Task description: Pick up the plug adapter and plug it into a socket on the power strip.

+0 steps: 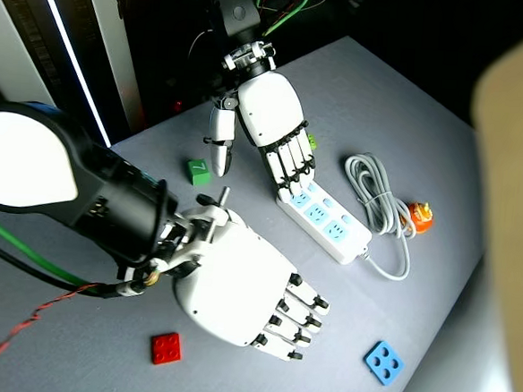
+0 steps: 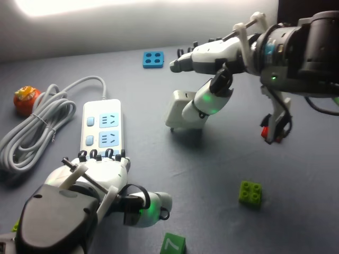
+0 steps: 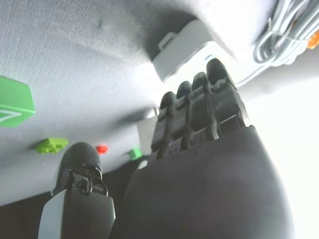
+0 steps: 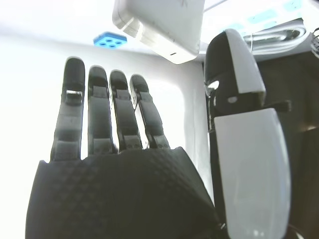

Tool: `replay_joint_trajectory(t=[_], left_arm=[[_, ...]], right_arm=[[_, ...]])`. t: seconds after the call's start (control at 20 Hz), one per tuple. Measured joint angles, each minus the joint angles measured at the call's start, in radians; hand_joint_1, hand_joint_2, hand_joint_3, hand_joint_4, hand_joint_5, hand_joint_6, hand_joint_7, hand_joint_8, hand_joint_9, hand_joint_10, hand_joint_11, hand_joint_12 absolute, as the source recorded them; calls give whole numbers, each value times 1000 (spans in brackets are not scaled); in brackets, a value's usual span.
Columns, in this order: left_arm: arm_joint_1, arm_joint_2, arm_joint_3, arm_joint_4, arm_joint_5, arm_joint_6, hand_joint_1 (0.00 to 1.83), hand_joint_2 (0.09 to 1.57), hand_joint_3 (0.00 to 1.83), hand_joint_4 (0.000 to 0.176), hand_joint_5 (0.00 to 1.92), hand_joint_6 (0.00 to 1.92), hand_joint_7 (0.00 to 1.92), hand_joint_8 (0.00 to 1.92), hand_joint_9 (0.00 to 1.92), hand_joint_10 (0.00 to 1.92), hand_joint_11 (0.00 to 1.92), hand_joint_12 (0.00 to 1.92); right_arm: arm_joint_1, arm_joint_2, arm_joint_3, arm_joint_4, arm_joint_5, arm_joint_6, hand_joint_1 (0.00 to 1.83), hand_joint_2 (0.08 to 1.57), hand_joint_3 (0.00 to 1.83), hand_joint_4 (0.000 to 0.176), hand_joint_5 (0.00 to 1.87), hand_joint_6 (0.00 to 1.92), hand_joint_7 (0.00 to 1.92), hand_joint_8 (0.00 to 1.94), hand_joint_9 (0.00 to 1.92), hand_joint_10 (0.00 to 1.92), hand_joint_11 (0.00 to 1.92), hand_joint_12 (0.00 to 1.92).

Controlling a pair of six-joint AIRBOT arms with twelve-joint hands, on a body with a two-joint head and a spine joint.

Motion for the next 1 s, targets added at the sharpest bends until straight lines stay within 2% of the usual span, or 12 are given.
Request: replay_joint_trajectory(t=[0.2,0.3,0.4,0.7,0.75,1.0], left_arm=[[3,0,9,3,8,-7,63,1219,0,0,65,5,62,5,54,5,0,238],[4,0,10,3,8,-7,5,1224,2,0,65,2,65,2,59,3,0,234],[4,0,10,4,8,-7,19,1223,1,0,61,0,61,0,53,0,0,240],[7,-2,10,8,7,-7,14,1225,0,0,59,2,60,2,55,2,0,272],[10,-4,9,9,7,-7,7,1230,2,0,51,0,47,0,47,0,0,267],[10,-4,9,11,7,-7,0,1238,2,0,42,1,44,2,42,1,0,261]], right_arm=[[-7,-25,34,-1,10,2,853,1068,0,0,125,4,143,3,189,3,0,688],[-16,-38,46,-5,8,2,808,1094,4,0,107,0,124,1,178,1,0,680],[-26,-49,49,-2,11,2,844,1075,0,0,117,2,131,2,187,3,0,726],[-63,-59,56,-3,39,-27,805,1090,2,0,106,1,121,0,181,0,0,696],[-63,-59,58,-1,40,-31,808,1088,0,0,129,6,146,6,199,5,0,761],[-68,-95,113,-4,80,-27,816,1083,0,0,120,3,140,4,202,4,0,755]])
